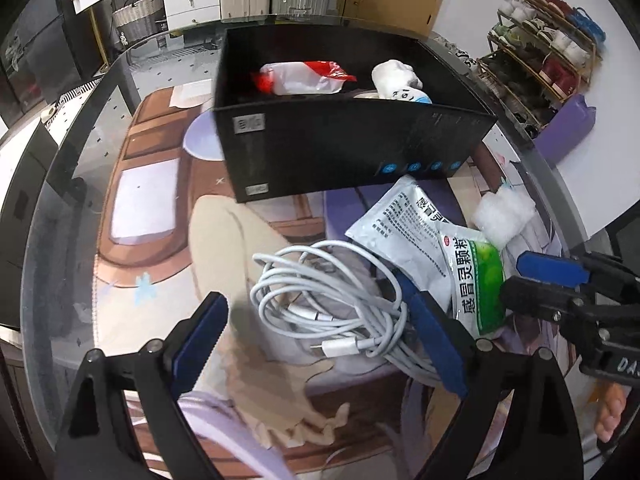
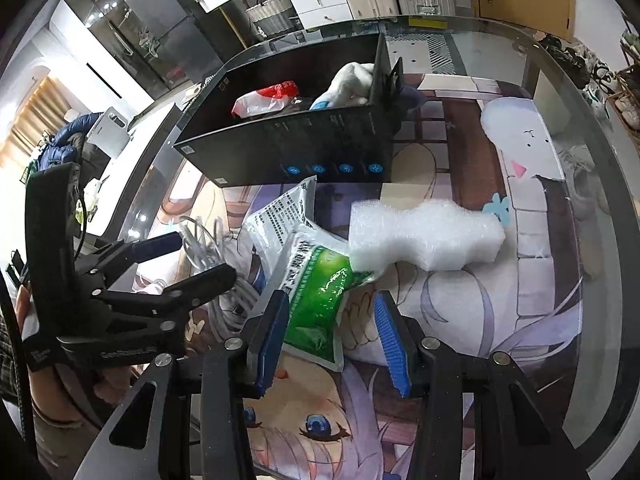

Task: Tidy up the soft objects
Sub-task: 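Grasp the white cable bundle with the left tool while the right tool grasps the green packet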

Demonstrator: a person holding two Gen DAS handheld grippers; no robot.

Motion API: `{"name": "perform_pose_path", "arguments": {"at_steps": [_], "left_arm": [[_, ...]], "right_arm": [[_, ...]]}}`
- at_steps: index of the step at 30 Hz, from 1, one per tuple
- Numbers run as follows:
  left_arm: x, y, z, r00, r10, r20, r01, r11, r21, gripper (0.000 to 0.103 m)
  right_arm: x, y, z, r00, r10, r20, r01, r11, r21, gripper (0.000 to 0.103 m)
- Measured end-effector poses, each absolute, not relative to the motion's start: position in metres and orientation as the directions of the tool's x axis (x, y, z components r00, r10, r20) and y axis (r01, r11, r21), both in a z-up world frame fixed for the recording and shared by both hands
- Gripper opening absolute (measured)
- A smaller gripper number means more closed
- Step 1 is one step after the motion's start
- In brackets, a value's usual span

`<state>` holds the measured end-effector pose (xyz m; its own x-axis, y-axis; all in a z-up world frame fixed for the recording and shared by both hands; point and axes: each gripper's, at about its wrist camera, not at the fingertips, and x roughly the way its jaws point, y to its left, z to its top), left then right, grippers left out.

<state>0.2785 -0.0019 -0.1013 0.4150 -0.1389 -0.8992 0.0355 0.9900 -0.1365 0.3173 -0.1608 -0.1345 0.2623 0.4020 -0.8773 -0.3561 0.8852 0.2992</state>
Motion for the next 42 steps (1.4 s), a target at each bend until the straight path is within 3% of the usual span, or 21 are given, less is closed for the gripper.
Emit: {"name": "perform_pose_path", "arguments": {"at_steps": [10,17,28,36,39,42], "left_arm": [[0.273,0.029,-0.102,0.397,-0.150,-0.905,-0.005,0.986,-0.165,0.095],[0.278,0.033,-0.103,0.367,-0.226,-0.903,-0.046,0.965,-0.260,0.093],[0.297,0.006,-0.107,0.371,-0.128,-0.920,-0.024,0.989,-0.148,0.093],[0.273,0.016,-0.108,0.364,-0.126,-0.923,-0.002,0.991,-0.136,0.094],[0.267,0.018,-0.109,0.364,-0.102,-0.926,0.015,0.995,-0.103,0.094],[0.263,0.021,-0.110,0.363,-0.073,-0.929,0.016,0.997,-0.073,0.093]], "right_arm": [[0.318,-0.156,-0.138,0.255,0.393,-0.884,-0.356,0.888,0.292,0.045],[0.320,-0.156,-0.137,0.260,0.392,-0.883,-0.352,0.889,0.291,0.045],[0.320,-0.169,-0.136,0.271,0.393,-0.879,-0.336,0.894,0.296,0.045],[0.318,-0.161,-0.135,0.263,0.401,-0.877,-0.358,0.885,0.297,0.046],[0.317,-0.153,-0.135,0.259,0.399,-0.879,-0.368,0.883,0.292,0.054],[0.316,-0.146,-0.136,0.272,0.389,-0.880,-0.369,0.887,0.279,0.069]]}}
